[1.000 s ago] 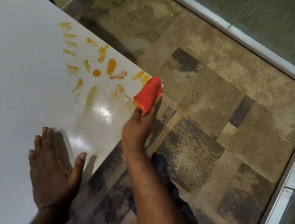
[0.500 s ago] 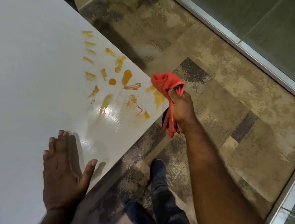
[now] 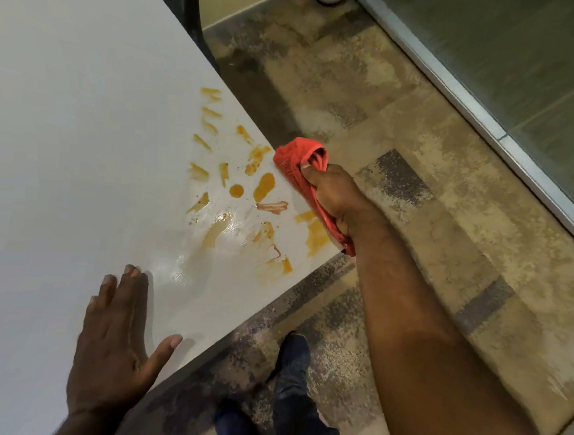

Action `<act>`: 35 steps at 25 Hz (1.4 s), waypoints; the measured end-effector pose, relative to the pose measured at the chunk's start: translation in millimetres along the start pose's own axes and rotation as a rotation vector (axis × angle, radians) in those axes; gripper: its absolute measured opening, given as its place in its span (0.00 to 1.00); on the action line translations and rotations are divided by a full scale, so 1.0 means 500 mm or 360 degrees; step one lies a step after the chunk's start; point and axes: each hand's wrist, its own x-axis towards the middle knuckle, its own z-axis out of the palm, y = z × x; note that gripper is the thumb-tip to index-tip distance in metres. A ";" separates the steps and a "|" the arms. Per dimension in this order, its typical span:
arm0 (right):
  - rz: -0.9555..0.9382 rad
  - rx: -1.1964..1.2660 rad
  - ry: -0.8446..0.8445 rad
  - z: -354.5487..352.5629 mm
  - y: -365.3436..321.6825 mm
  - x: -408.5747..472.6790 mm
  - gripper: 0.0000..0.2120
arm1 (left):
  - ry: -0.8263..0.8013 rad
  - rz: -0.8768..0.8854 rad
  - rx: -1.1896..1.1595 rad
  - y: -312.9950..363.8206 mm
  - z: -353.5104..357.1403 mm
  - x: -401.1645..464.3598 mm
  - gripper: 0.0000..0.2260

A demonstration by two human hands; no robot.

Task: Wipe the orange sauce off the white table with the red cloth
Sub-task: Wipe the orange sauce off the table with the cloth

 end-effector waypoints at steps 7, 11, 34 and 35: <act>-0.0029 0.0057 -0.0074 -0.002 0.028 -0.006 0.14 | 0.0024 0.0018 -0.0015 0.005 -0.002 0.002 0.46; -0.0057 -0.0029 0.0005 -0.011 0.068 -0.043 0.15 | 0.0035 -0.0007 -0.0047 0.011 -0.007 0.000 0.46; -0.0205 -0.0533 0.0286 0.027 0.078 -0.052 0.17 | 0.0138 -0.0049 -0.0129 -0.017 0.006 -0.004 0.46; -0.0170 -0.0549 0.0339 0.022 0.090 -0.065 0.17 | 0.0147 -0.0043 -0.0131 -0.021 0.008 -0.004 0.46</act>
